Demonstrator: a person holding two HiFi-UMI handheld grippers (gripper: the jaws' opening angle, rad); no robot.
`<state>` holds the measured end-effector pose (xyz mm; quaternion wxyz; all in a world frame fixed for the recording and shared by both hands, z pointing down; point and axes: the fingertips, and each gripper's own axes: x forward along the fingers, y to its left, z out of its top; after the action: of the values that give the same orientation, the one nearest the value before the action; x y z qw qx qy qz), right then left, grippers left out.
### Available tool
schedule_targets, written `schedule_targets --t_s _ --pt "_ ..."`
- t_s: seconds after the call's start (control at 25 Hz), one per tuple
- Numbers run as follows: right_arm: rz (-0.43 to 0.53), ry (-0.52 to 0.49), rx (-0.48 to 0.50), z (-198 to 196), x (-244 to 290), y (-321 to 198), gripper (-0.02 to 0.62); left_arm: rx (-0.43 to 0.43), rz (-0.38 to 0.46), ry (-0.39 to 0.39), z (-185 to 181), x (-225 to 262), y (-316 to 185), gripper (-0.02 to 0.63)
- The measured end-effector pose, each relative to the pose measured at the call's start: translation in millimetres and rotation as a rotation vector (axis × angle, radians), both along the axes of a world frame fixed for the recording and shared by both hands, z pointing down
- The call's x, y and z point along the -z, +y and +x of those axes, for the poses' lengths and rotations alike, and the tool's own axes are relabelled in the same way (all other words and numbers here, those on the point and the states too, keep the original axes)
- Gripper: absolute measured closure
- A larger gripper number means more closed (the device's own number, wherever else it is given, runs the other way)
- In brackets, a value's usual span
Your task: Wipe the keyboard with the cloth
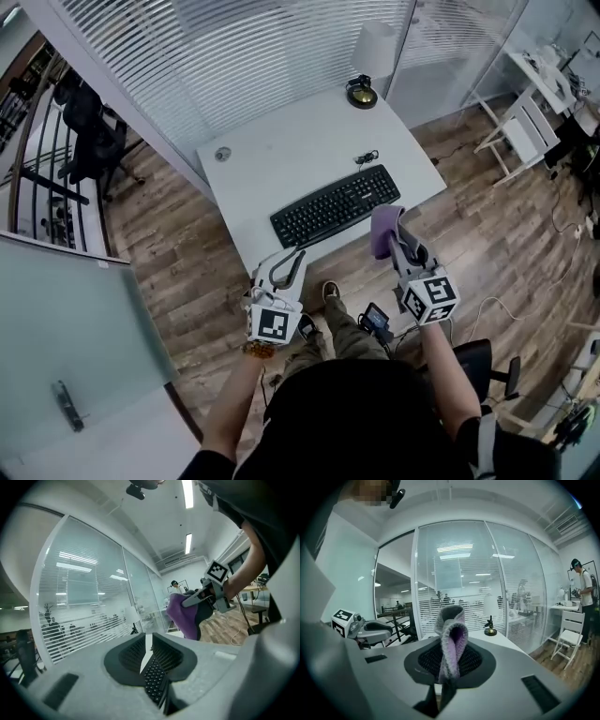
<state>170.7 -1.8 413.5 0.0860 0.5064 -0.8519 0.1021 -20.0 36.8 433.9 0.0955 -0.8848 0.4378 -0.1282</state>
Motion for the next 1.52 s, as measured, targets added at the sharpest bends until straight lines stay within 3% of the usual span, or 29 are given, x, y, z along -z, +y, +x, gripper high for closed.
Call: schedule_targets --t_s 0.28,0.52,0.72,1.0,1.32,1.52 --pt "-0.07 0.038 0.001 31 -49 -93 0.554 0.038 -0.071 -0.131 -11 -50 -52 0.51" --pt "-0.135 0.139 0.028 59 -85 -153 0.552 0.035 -0.174 -0.17 -11 -90 -80 0.439" --pt "-0.189 0.225 0.018 76 -117 -196 0.552 -0.04 -0.279 -0.194 -15 -143 -93 0.357" --pt "-0.285 0.325 0.031 75 -155 -240 0.552 -0.145 -0.397 -0.283 -32 -201 -99 0.3" --pt "-0.335 0.554 0.026 99 -187 -276 0.552 -0.249 -0.521 -0.365 -47 -255 -100 0.217" --pt "-0.414 0.642 0.066 95 -220 -288 0.552 -0.284 -0.596 -0.364 -48 -277 -98 0.192"
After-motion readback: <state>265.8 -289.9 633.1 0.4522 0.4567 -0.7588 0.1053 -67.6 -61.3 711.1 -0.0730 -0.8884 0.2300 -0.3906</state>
